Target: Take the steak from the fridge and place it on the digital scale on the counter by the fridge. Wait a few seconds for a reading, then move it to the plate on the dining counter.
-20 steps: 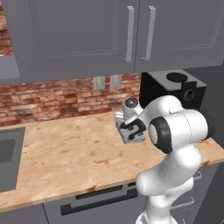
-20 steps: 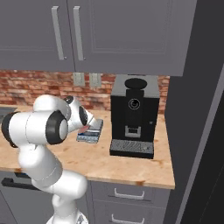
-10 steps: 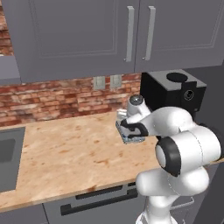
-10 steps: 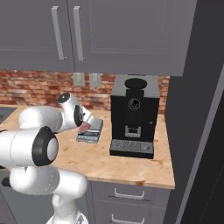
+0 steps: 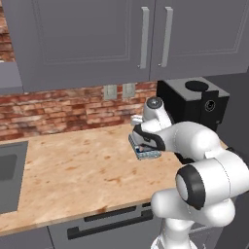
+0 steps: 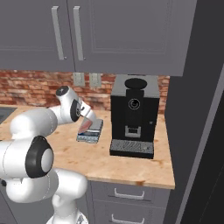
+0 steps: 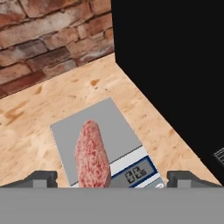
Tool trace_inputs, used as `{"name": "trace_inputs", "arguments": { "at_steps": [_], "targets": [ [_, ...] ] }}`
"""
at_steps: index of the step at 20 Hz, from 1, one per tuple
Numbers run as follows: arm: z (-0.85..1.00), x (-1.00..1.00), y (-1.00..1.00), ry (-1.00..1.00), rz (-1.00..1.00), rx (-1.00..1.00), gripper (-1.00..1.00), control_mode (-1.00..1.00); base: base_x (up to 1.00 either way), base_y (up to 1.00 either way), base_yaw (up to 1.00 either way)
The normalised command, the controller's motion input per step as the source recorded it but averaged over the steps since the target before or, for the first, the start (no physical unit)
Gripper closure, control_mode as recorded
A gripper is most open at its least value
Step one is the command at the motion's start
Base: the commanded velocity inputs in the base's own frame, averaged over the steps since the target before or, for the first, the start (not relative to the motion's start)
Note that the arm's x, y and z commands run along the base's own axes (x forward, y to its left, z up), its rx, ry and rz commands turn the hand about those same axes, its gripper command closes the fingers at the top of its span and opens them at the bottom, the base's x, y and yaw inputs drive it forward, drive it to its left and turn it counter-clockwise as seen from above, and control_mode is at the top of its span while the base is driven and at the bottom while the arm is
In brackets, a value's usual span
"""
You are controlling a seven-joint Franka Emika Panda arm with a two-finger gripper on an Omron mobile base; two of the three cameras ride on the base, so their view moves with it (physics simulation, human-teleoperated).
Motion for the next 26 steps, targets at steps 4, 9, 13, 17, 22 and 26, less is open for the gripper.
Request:
{"name": "trace_inputs", "arguments": {
  "at_steps": [4, 9, 13, 17, 22, 26],
  "targets": [
    [0.00, 0.00, 0.00, 0.00, 0.00, 0.00, -1.00, -1.00, 0.00, 0.00, 0.00],
    [0.00, 0.00, 0.00, 0.00, 0.00, 0.00, -1.00, -1.00, 0.00, 0.00, 0.00],
    [0.00, 0.00, 0.00, 0.01, 0.00, 0.00, -1.00, -1.00, 0.00, 0.00, 0.00],
    [0.00, 0.00, 0.00, 0.01, 0.00, 0.00, -1.00, -1.00, 0.00, 0.00, 0.00],
    [0.00, 0.00, 0.00, 0.00, 0.00, 0.00, -1.00, -1.00, 0.00, 0.00, 0.00],
    [0.00, 0.00, 0.00, 0.02, 0.00, 0.00, -1.00, -1.00, 0.00, 0.00, 0.00]
  ]
}}
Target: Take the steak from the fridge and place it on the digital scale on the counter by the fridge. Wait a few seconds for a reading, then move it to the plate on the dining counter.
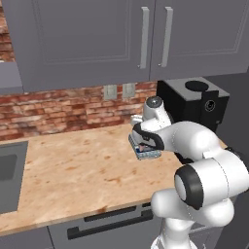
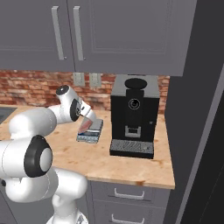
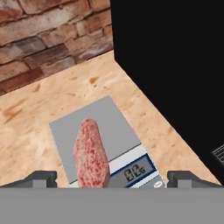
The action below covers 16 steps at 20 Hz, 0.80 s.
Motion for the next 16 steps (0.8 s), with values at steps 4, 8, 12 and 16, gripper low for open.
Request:
{"name": "trace_inputs", "arguments": {
  "at_steps": [4, 8, 12, 16],
  "targets": [
    [0.00, 0.00, 0.00, 0.02, 0.00, 0.00, -1.00, -1.00, 0.00, 0.00, 0.00],
    [0.00, 0.00, 0.00, 0.01, 0.00, 0.00, -1.00, -1.00, 0.00, 0.00, 0.00],
    [0.00, 0.00, 0.00, 0.00, 0.00, 0.00, -1.00, -1.00, 0.00, 0.00, 0.00],
    [0.00, 0.00, 0.00, 0.00, 0.00, 0.00, -1.00, -1.00, 0.00, 0.00, 0.00]
  ]
}}
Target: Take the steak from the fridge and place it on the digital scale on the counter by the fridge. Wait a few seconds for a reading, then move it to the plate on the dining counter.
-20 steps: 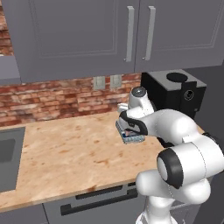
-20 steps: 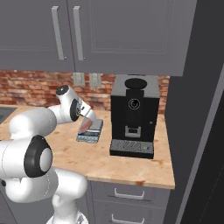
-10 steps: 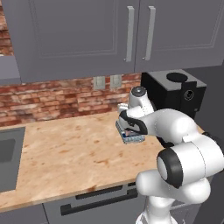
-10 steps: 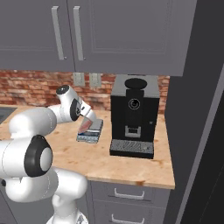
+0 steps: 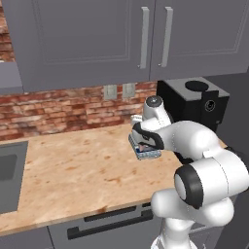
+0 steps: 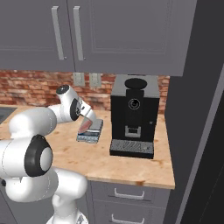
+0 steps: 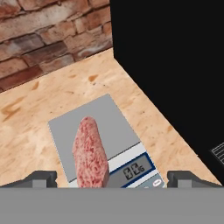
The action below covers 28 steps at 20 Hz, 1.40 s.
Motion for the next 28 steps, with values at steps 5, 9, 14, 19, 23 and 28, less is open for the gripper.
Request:
{"name": "trace_inputs", "arguments": {
  "at_steps": [5, 9, 14, 19, 23, 28],
  "targets": [
    [0.00, 0.00, 0.00, 0.00, 0.00, 0.00, -1.00, -1.00, 0.00, 0.00, 0.00],
    [0.00, 0.00, 0.00, 0.00, 0.00, 0.00, -1.00, -1.00, 0.00, 0.00, 0.00],
    [0.00, 0.00, 0.00, 0.00, 0.00, 0.00, -1.00, -1.00, 0.00, 0.00, 0.00],
    [0.00, 0.00, 0.00, 0.00, 0.00, 0.00, -1.00, -1.00, 0.00, 0.00, 0.00],
    [0.00, 0.00, 0.00, 0.00, 0.00, 0.00, -1.00, -1.00, 0.00, 0.00, 0.00],
    [0.00, 0.00, 0.00, 0.00, 0.00, 0.00, -1.00, -1.00, 0.00, 0.00, 0.00]
  ]
}}
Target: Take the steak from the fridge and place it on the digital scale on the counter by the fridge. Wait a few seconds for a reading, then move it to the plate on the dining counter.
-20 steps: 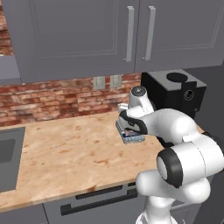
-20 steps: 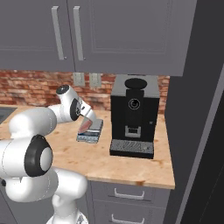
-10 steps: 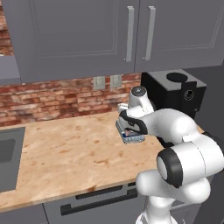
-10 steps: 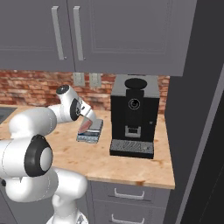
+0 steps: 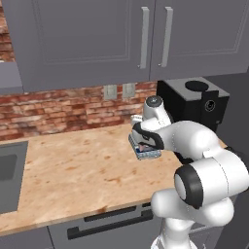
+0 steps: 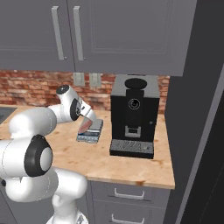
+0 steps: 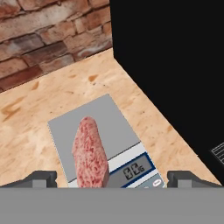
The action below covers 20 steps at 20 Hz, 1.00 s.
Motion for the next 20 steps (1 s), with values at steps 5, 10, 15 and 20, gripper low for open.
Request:
{"name": "trace_inputs", "arguments": {
  "at_steps": [5, 10, 15, 20],
  "targets": [
    [0.00, 0.00, 0.00, 0.00, 0.00, 0.00, -1.00, -1.00, 0.00, 0.00, 0.00],
    [0.00, 0.00, 0.00, 0.00, 0.00, 0.00, -1.00, -1.00, 0.00, 0.00, 0.00],
    [-0.01, 0.00, 0.00, 0.00, 0.00, 0.00, -1.00, -1.00, 0.00, 0.00, 0.00],
    [0.00, 0.00, 0.00, 0.00, 0.00, 0.00, -1.00, -1.00, 0.00, 0.00, 0.00]
  ]
}}
